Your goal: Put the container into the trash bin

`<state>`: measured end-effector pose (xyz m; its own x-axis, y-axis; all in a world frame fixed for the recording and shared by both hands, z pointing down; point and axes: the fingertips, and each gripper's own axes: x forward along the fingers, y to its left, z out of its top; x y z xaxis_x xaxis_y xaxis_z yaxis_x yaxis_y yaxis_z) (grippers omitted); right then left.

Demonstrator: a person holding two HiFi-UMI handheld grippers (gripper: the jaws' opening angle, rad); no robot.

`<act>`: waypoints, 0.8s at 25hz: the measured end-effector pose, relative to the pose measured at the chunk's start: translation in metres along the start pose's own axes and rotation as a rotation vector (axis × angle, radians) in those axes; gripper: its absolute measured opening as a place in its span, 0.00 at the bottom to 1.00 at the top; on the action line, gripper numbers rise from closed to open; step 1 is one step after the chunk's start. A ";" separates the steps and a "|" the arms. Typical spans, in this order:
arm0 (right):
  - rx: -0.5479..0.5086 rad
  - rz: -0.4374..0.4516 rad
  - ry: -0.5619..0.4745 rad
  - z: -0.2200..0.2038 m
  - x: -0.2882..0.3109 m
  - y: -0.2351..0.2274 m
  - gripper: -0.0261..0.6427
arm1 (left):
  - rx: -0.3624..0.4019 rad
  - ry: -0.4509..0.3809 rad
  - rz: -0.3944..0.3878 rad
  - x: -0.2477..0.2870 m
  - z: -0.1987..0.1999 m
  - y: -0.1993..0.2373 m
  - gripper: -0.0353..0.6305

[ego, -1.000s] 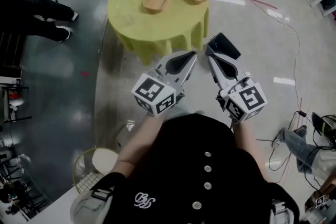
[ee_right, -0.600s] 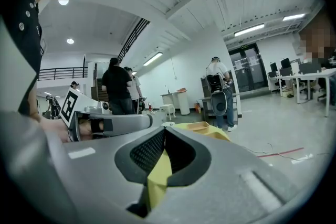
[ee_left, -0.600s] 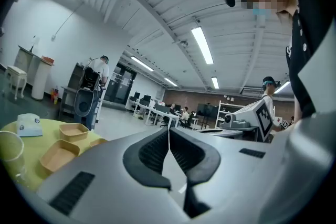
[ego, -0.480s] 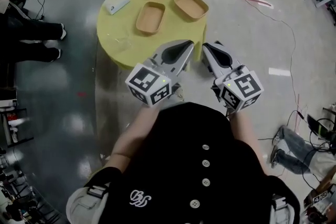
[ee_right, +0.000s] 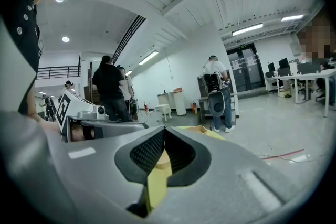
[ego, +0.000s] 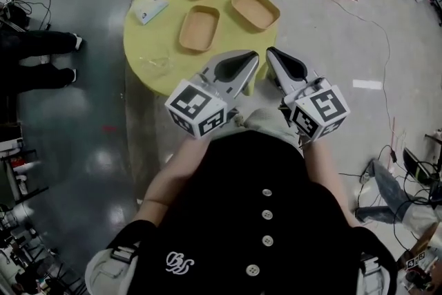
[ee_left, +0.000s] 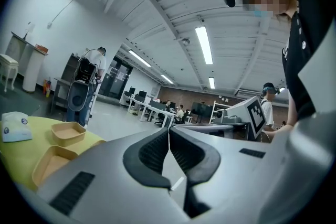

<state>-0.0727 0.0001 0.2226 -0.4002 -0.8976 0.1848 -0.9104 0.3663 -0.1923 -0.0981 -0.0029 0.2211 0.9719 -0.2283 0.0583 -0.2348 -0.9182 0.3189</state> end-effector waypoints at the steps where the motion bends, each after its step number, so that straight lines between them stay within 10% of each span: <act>1: 0.008 -0.009 0.006 -0.003 -0.001 -0.001 0.05 | -0.006 0.006 -0.003 0.000 -0.001 0.001 0.08; 20: 0.065 -0.042 0.027 0.000 0.004 -0.074 0.05 | -0.084 0.062 0.024 0.059 -0.012 0.038 0.08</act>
<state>-0.0067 -0.0312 0.2378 -0.3656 -0.9044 0.2200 -0.9179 0.3112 -0.2461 -0.0495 -0.0477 0.2485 0.9660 -0.2269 0.1241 -0.2578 -0.8818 0.3948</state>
